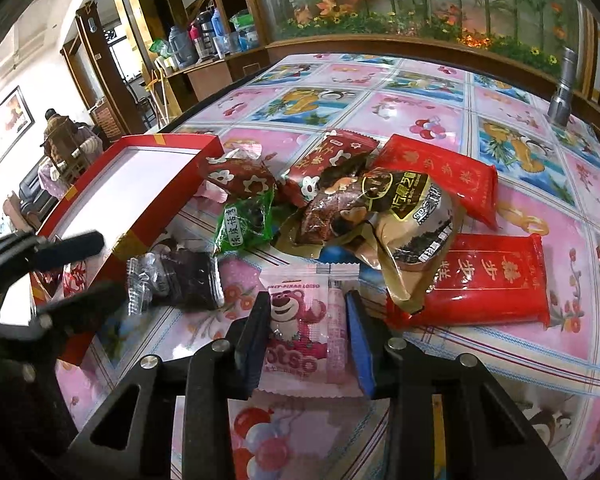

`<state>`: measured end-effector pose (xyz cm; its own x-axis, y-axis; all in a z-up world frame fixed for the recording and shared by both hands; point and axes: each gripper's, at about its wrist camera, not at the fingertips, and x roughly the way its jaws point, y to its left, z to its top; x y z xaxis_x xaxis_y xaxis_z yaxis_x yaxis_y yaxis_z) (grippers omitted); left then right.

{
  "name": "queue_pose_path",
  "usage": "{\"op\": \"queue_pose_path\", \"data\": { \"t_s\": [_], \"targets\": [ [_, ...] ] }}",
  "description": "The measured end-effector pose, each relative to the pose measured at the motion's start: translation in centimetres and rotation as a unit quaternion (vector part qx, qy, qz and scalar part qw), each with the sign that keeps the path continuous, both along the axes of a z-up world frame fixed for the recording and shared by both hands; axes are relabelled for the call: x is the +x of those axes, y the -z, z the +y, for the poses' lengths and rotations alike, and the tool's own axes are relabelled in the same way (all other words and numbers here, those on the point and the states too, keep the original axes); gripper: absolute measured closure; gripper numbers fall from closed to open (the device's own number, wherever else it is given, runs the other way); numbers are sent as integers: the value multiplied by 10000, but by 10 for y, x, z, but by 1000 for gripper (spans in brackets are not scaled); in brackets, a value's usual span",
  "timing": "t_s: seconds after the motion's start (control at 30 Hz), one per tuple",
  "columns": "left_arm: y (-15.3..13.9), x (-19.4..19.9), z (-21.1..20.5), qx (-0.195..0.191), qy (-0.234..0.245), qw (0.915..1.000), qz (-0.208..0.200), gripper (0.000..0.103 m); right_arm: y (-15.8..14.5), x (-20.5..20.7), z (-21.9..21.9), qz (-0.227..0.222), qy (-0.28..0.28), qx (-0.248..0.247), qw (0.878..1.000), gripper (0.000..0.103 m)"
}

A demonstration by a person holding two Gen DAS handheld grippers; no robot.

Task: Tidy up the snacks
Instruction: 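Lift the purple packet with the left tool while the right tool lifts the Lotso packet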

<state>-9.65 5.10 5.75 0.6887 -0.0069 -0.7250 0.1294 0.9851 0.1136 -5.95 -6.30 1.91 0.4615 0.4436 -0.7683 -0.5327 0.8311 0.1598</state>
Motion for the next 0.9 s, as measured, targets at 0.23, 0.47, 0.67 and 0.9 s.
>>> {"op": "queue_pose_path", "data": {
  "t_s": [0.23,0.47,0.67,0.9],
  "targets": [
    [-3,-1,-2,204,-63,9997,-130,58,0,-1,1,-5,-1,-5,10000,65],
    [-5,-2,-3,404,-189,9988,-216,58,0,0,1,-7,-3,-14,10000,65],
    [-6,-3,-5,487,-211,9982,-263,58,0,-1,1,-5,-1,-12,10000,65],
    [-6,-2,-3,487,-239,9982,-258,58,0,-1,1,-10,-3,-22,10000,65]
  ]
}}
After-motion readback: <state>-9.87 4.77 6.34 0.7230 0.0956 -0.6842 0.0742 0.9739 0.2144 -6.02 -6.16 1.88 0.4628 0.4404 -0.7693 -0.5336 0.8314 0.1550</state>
